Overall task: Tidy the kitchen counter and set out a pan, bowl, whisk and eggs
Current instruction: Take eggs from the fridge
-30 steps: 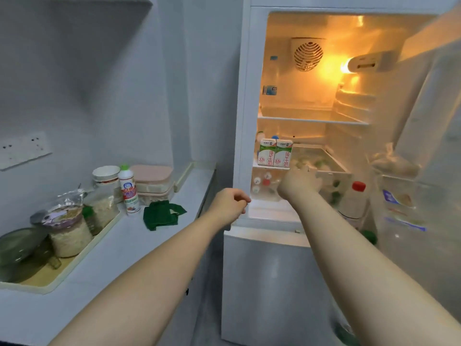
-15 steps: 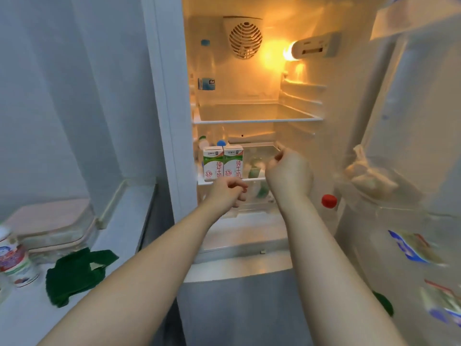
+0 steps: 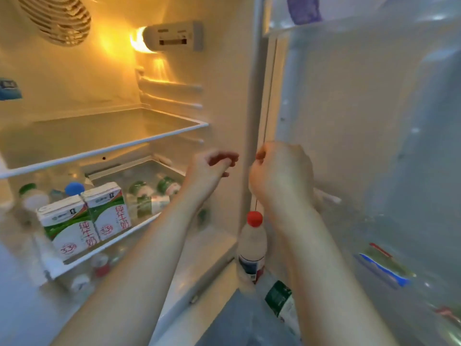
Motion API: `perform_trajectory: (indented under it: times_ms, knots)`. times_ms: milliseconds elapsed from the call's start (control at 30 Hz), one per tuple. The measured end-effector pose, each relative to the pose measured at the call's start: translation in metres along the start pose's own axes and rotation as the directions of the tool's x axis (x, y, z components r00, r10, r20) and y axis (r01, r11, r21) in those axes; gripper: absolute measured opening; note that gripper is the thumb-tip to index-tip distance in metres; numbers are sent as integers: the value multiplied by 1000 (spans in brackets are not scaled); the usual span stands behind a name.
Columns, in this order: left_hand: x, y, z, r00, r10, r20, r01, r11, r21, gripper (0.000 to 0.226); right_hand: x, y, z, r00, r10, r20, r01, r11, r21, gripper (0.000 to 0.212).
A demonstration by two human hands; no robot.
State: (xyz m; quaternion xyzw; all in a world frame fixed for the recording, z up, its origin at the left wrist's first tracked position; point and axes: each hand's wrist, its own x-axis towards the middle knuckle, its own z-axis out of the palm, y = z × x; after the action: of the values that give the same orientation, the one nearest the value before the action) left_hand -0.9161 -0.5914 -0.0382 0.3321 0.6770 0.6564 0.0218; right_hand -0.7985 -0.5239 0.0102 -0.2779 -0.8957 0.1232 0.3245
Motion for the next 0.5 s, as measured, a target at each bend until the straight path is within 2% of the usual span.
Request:
perform_trajectory:
  times_ms: [100,167,267,300,433,500]
  knots:
    - [12,11,13,977,143,161,-158,983,88,29,5,23,-6,994,104,-39,-106,993,-57,22]
    - [16,16,25,950,144,278,-157,987,26,25,0,27,-6,973,230,-36,-231,971,-51,22]
    - [12,23,39,923,191,335,-187,981,-44,24,-4,36,-14,939,342,-13,-343,939,-26,14]
    - [13,24,44,906,211,367,-211,977,-41,23,-6,41,-16,930,367,-29,-368,930,-25,14]
    - [13,24,54,870,218,443,-309,940,145,18,-11,50,-17,916,401,-22,-402,914,-57,18]
    - [15,20,55,853,216,475,-329,929,170,16,-10,54,-12,920,392,-16,-392,919,-46,22]
